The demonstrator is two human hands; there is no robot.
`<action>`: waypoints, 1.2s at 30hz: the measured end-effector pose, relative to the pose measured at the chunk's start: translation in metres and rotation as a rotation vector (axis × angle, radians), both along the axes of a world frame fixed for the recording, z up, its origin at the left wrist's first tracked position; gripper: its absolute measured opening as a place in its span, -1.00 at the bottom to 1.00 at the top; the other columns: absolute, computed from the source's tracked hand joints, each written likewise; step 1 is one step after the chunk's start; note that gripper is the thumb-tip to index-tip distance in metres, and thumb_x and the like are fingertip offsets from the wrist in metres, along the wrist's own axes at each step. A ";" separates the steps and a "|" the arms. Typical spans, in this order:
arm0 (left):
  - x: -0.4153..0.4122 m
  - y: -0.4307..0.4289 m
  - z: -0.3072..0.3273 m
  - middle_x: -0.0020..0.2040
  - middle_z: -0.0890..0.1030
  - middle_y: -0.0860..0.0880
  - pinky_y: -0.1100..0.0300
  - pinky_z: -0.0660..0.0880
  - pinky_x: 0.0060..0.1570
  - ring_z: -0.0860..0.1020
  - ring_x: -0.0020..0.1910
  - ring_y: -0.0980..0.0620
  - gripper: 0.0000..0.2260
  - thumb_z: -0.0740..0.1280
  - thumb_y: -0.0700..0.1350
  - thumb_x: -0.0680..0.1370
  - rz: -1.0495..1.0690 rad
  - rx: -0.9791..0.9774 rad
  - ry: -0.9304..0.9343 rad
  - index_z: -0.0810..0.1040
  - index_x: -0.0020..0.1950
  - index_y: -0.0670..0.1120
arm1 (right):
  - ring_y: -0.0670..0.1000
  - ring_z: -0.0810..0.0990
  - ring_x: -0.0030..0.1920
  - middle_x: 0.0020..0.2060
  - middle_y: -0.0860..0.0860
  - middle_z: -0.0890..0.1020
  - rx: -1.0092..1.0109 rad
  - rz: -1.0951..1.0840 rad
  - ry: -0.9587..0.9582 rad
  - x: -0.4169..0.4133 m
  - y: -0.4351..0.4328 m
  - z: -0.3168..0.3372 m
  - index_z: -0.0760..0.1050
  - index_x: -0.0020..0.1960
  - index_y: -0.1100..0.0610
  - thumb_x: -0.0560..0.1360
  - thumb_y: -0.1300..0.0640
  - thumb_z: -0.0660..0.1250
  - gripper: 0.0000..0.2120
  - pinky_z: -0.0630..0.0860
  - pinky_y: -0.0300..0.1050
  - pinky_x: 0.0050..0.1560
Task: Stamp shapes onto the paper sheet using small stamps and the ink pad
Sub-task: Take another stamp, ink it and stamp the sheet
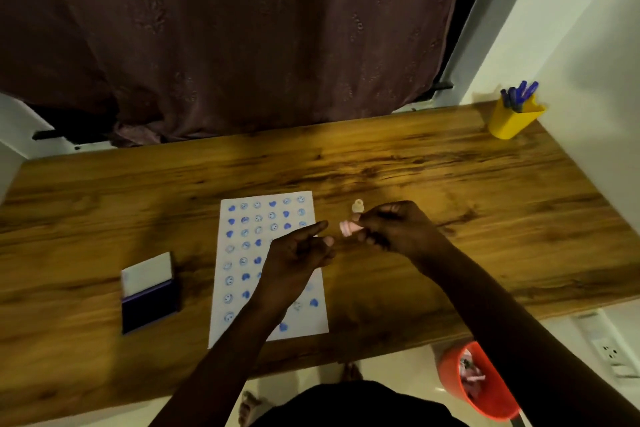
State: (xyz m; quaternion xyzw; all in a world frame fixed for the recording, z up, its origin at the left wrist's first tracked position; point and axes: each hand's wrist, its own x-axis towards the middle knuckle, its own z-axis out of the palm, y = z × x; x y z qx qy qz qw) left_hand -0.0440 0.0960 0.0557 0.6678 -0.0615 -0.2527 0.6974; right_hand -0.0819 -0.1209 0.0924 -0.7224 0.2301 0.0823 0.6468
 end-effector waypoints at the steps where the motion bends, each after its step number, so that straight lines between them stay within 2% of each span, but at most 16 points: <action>1: 0.000 0.005 0.001 0.01 0.79 0.04 0.25 0.66 0.00 0.75 0.02 0.03 -0.68 0.42 -0.19 0.60 0.012 -0.004 -0.006 0.61 0.35 -0.01 | -0.06 0.63 -0.32 -0.20 0.13 0.77 0.025 0.030 0.007 0.001 0.009 -0.001 0.76 -0.09 0.08 0.47 -0.05 0.53 -0.81 0.50 -0.22 -0.34; 5: 0.001 0.034 0.000 0.10 0.77 0.02 0.09 0.68 0.07 0.75 0.06 -0.03 -0.73 0.43 -0.17 0.60 0.078 0.014 -0.058 0.69 0.25 0.09 | -0.03 0.66 -0.26 -0.17 0.10 0.77 0.072 0.131 0.022 0.011 0.047 -0.006 0.75 -0.06 0.07 0.46 -0.10 0.52 -0.76 0.56 -0.18 -0.25; 7: 0.001 0.047 0.001 0.08 0.77 0.07 0.12 0.68 0.03 0.75 0.05 -0.01 -0.73 0.46 -0.13 0.58 0.094 0.031 -0.107 0.72 0.15 0.23 | -0.03 0.68 -0.25 -0.17 0.08 0.78 0.065 0.148 0.026 0.015 0.062 -0.007 0.75 -0.06 0.05 0.45 -0.11 0.51 -0.77 0.58 -0.17 -0.23; 9: 0.002 0.060 0.002 0.06 0.77 0.11 0.20 0.67 -0.05 0.75 0.05 0.01 -0.72 0.47 -0.14 0.57 0.126 0.032 -0.110 0.72 0.08 0.28 | -0.04 0.70 -0.24 -0.16 0.08 0.78 0.077 0.169 0.025 0.019 0.076 -0.009 0.74 -0.06 0.03 0.46 -0.09 0.51 -0.79 0.59 -0.18 -0.20; 12: 0.004 0.077 -0.001 0.04 0.78 0.08 0.24 0.67 -0.09 0.75 0.03 0.02 -0.75 0.48 -0.16 0.56 0.176 0.044 -0.106 0.74 0.06 0.21 | -0.02 0.72 -0.18 -0.13 0.09 0.78 0.099 0.214 0.000 0.024 0.091 -0.010 0.75 -0.02 0.04 0.48 0.01 0.53 -0.87 0.63 -0.15 -0.12; 15: 0.005 0.095 -0.002 0.00 0.79 0.03 0.13 0.70 -0.01 0.76 0.00 0.00 -0.77 0.48 -0.15 0.56 0.218 0.064 -0.099 0.76 0.02 0.21 | 0.05 0.74 -0.08 -0.08 0.10 0.78 0.073 0.255 -0.051 0.030 0.104 -0.009 0.74 0.06 0.04 0.45 0.14 0.57 -0.81 0.66 -0.05 0.01; 18: 0.006 0.115 -0.003 0.04 0.78 -0.07 0.01 0.69 0.07 0.75 0.03 -0.05 -0.83 0.47 -0.17 0.57 0.267 0.051 -0.079 0.74 0.14 -0.02 | 0.06 0.76 0.01 -0.04 0.03 0.79 0.033 0.266 -0.103 0.036 0.117 -0.007 0.72 0.08 0.06 0.43 0.20 0.58 -0.76 0.69 -0.07 0.03; 21: 0.007 0.141 -0.001 0.05 0.78 -0.08 0.03 0.69 0.07 0.75 0.04 -0.04 -0.80 0.46 -0.17 0.57 0.322 0.057 -0.074 0.71 0.19 -0.15 | -0.03 0.77 -0.05 -0.07 -0.01 0.79 -0.046 0.300 -0.131 0.044 0.135 -0.008 0.73 0.07 0.06 0.42 0.17 0.59 -0.76 0.66 -0.18 -0.06; 24: 0.005 0.171 -0.002 0.03 0.79 -0.06 0.06 0.69 0.04 0.75 0.03 -0.02 -0.81 0.47 -0.11 0.56 0.379 0.066 -0.066 0.72 0.15 -0.12 | -0.08 0.77 -0.06 -0.07 -0.03 0.79 -0.127 0.360 -0.150 0.053 0.159 -0.013 0.73 0.07 0.04 0.42 0.14 0.59 -0.77 0.67 -0.13 -0.02; 26: 0.002 0.191 -0.005 0.02 0.78 -0.07 0.14 0.69 -0.04 0.75 0.03 -0.03 -0.80 0.48 -0.08 0.53 0.434 0.032 -0.060 0.72 0.13 -0.10 | -0.14 0.75 -0.06 -0.08 -0.07 0.79 -0.188 0.398 -0.162 0.058 0.177 -0.017 0.73 0.06 -0.01 0.41 0.08 0.59 -0.78 0.67 -0.15 -0.01; 27: 0.001 0.202 -0.007 0.02 0.78 -0.08 0.15 0.68 -0.08 0.75 0.03 -0.05 -0.78 0.49 -0.08 0.53 0.468 0.022 -0.052 0.72 0.14 -0.12 | -0.17 0.74 -0.07 -0.08 -0.10 0.78 -0.222 0.419 -0.169 0.060 0.187 -0.019 0.72 0.06 -0.04 0.41 0.04 0.59 -0.77 0.66 -0.20 -0.04; 30: 0.000 0.233 -0.014 0.03 0.77 -0.13 0.02 0.70 -0.04 0.74 0.04 -0.14 -0.81 0.47 -0.15 0.56 0.523 0.024 -0.034 0.71 0.15 -0.17 | -0.22 0.71 -0.07 -0.10 -0.14 0.77 -0.298 0.479 -0.172 0.068 0.218 -0.022 0.71 0.08 -0.07 0.40 -0.08 0.58 -0.72 0.62 -0.34 -0.08; 33: -0.004 0.259 -0.018 0.03 0.77 -0.12 0.15 0.68 -0.06 0.75 0.05 -0.11 -0.82 0.45 -0.17 0.58 0.573 0.036 -0.025 0.71 0.15 -0.17 | -0.26 0.67 -0.06 -0.11 -0.16 0.75 -0.362 0.540 -0.205 0.076 0.249 -0.028 0.73 0.04 -0.03 0.42 -0.13 0.56 -0.74 0.53 -0.46 -0.14; 36: -0.010 0.283 -0.019 0.08 0.76 -0.15 0.07 0.69 0.02 0.74 0.09 -0.12 -0.80 0.41 -0.19 0.60 0.589 0.027 -0.031 0.68 0.19 -0.20 | -0.20 0.68 -0.04 -0.06 -0.14 0.75 -0.435 0.613 -0.217 0.082 0.279 -0.033 0.72 0.06 0.01 0.46 -0.10 0.54 -0.75 0.58 -0.34 -0.06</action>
